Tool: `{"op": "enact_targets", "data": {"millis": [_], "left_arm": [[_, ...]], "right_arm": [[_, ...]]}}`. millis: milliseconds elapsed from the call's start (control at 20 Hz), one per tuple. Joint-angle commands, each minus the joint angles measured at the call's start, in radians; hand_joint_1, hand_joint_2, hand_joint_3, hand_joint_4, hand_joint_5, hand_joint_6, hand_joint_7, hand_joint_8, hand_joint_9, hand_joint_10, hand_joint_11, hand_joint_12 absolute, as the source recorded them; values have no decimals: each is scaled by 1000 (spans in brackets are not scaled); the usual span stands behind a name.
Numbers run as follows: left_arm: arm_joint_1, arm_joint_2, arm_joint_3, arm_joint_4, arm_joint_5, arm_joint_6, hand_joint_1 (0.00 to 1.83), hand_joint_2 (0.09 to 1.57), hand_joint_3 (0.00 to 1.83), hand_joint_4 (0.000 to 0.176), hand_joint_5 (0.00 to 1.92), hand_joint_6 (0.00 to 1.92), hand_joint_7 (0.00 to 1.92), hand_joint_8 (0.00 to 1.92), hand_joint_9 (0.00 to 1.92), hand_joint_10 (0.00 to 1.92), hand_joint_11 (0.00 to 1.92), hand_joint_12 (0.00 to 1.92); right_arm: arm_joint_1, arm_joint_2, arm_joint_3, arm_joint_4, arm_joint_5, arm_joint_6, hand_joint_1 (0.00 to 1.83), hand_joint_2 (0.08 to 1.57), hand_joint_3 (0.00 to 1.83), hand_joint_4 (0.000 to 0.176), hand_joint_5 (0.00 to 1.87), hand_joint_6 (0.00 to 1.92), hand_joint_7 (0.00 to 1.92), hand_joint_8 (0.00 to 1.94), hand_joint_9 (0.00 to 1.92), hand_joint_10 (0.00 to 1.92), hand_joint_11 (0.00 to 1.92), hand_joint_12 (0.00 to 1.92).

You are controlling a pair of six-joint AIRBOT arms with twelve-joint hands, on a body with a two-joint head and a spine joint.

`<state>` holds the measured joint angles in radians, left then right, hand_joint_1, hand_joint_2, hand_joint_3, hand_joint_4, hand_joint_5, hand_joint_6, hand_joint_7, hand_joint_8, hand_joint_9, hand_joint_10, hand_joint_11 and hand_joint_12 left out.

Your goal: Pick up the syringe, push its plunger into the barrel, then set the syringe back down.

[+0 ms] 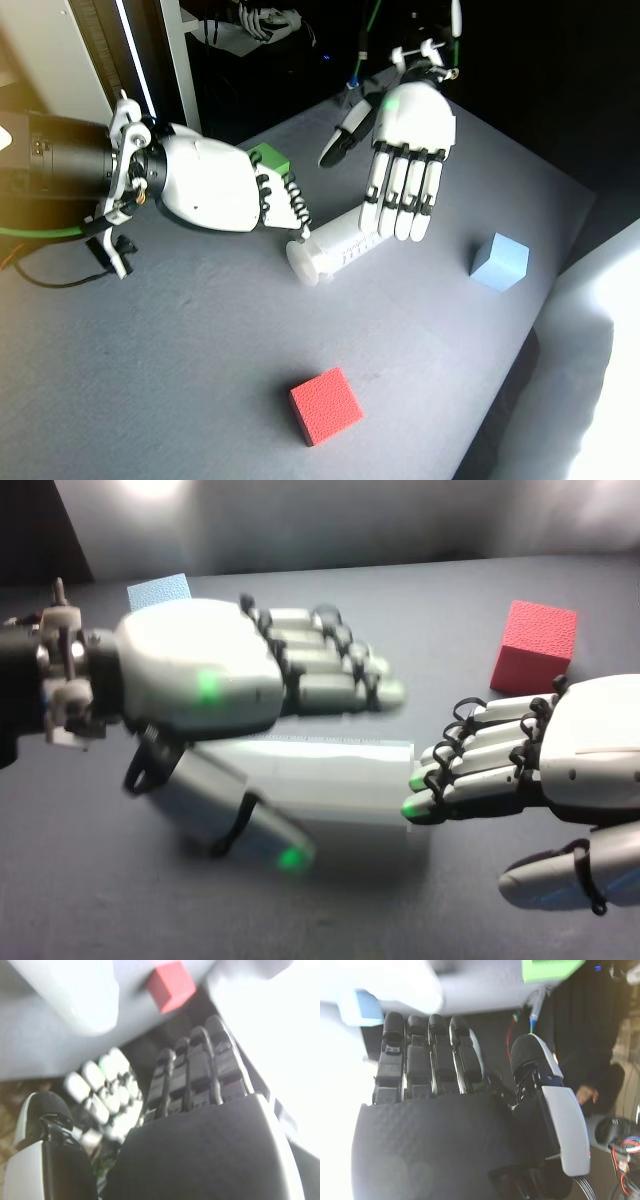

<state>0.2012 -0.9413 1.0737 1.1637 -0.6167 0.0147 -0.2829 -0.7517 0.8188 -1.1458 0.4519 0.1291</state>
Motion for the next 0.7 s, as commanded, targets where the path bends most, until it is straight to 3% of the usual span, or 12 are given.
{"op": "enact_targets", "data": {"millis": [0, 100, 150, 400, 650], "left_arm": [[-22, 22, -1, -8, -104, -33, 118, 1082, 5, 0, 94, 4, 110, 4, 106, 3, 0, 410], [-53, 51, -12, 79, -106, -76, 89, 1076, 0, 0, 102, 4, 121, 5, 126, 8, 0, 466], [-54, 62, -13, 85, -114, -79, 59, 1079, 1, 0, 106, 3, 130, 5, 141, 9, 0, 506], [-49, 73, -22, 81, -119, -79, 3, 1102, 4, 0, 79, 3, 93, 4, 84, 2, 0, 264], [-59, 74, -44, 77, -100, -79, 0, 1141, 2, 0, 79, 4, 87, 2, 72, 2, 0, 216]], "right_arm": [[14, 10, -2, 35, 72, 2, 0, 1404, 0, 0, 238, 3, 198, 2, 166, 3, 0, 567], [17, 14, 1, 55, 67, 3, 0, 1408, 1, 0, 251, 6, 206, 4, 170, 5, 0, 576], [21, 15, 2, 58, 61, 1, 0, 1406, 0, 0, 266, 8, 228, 7, 194, 11, 0, 616], [31, 15, 4, 58, 64, 1, 0, 1407, 0, 0, 238, 3, 202, 3, 176, 3, 0, 609], [36, 15, 4, 58, 75, -23, 0, 1403, 0, 0, 287, 13, 251, 10, 221, 15, 0, 710]]}}
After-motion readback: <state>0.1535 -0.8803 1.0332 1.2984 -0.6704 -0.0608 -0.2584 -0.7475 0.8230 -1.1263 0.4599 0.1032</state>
